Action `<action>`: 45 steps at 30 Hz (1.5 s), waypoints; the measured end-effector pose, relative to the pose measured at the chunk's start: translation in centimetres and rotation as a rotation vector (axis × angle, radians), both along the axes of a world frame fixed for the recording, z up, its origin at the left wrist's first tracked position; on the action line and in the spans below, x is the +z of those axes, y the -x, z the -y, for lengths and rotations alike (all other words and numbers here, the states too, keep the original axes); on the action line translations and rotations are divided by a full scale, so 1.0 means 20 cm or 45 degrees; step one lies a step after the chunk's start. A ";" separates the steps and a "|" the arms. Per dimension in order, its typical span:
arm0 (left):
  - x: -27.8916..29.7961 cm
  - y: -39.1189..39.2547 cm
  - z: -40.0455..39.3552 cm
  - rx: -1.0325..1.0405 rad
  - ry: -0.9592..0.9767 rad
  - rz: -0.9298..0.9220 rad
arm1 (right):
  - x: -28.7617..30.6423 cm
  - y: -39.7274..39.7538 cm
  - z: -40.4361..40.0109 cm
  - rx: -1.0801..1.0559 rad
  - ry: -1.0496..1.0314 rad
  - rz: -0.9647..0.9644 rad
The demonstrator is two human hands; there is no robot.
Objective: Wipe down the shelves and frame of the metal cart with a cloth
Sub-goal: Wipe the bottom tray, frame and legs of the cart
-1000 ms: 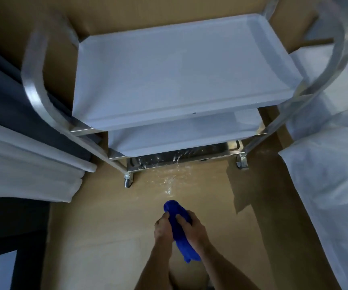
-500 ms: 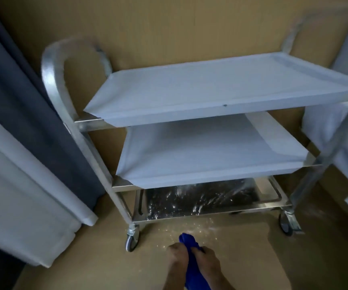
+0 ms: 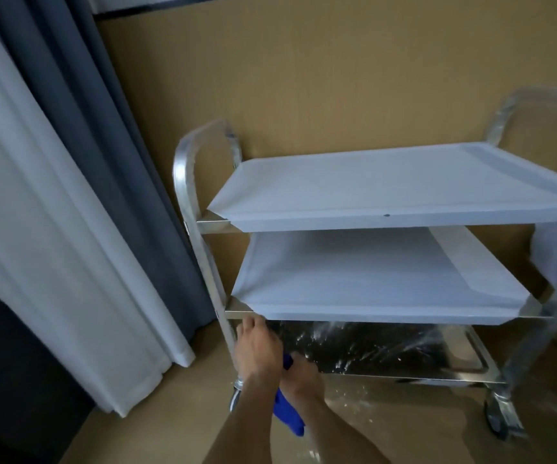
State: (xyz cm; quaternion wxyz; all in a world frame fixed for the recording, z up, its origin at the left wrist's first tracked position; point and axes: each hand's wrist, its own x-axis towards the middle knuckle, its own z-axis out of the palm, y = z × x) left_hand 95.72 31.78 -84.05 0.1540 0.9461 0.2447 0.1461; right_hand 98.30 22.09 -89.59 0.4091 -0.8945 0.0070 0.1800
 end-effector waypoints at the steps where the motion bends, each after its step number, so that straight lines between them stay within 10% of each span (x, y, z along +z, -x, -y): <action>1: 0.07 -0.14 0.12 -0.058 -0.035 -0.006 | -0.01 0.00 0.01 0.060 0.071 0.013; 10: 0.03 -0.61 0.62 -0.584 -0.106 -0.440 | -0.24 -0.10 0.46 0.199 0.420 -0.314; 17: 0.00 -0.66 0.73 -0.485 -0.153 -0.368 | -0.21 -0.22 0.80 0.024 0.431 -0.266; 28: 0.08 -0.37 0.67 -0.410 -0.070 -0.200 | -0.09 -0.18 0.85 -0.454 0.254 0.149; 45: -0.07 -0.07 -0.31 0.327 0.439 -0.193 | 0.23 -0.14 -0.19 -0.131 0.286 1.144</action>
